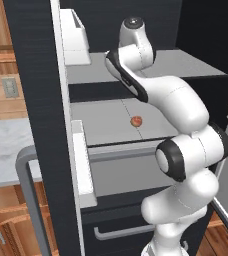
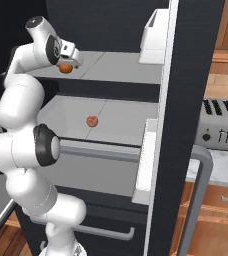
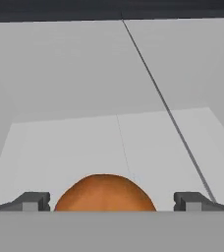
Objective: Retrieve the tangerine and peach from the fridge and place them into the bowl on the dining table.
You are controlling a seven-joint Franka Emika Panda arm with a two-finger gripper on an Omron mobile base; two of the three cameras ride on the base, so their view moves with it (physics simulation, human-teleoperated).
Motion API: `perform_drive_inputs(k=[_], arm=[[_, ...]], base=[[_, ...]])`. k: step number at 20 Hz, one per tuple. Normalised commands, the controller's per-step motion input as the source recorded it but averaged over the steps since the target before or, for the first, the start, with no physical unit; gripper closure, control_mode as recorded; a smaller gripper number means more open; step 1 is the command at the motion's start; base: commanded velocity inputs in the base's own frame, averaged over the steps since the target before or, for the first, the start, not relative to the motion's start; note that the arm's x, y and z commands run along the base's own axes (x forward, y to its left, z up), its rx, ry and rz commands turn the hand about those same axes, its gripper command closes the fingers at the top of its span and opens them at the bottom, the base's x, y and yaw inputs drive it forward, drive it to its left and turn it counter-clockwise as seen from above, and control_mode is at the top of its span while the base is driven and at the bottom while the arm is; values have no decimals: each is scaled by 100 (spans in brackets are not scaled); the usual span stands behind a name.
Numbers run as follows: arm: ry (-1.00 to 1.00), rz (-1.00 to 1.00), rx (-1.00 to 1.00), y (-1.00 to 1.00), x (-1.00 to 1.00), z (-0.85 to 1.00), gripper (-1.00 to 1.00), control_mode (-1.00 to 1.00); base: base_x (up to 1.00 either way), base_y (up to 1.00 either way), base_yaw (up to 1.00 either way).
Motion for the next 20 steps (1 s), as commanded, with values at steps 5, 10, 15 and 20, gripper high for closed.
perform_drive_inputs(k=[5, 10, 15, 20], arm=[[1, -9, 0, 0, -19, -30, -100, -100], [0, -8, 0, 1, 0, -28, -100, -100], [0, -7, 0, 7, 4, -21, 100, -100], [0, -9, 0, 11, 1, -19, 100, -100]], base=[[0, 0, 0], [0, 0, 0], [0, 0, 0], [0, 0, 0]])
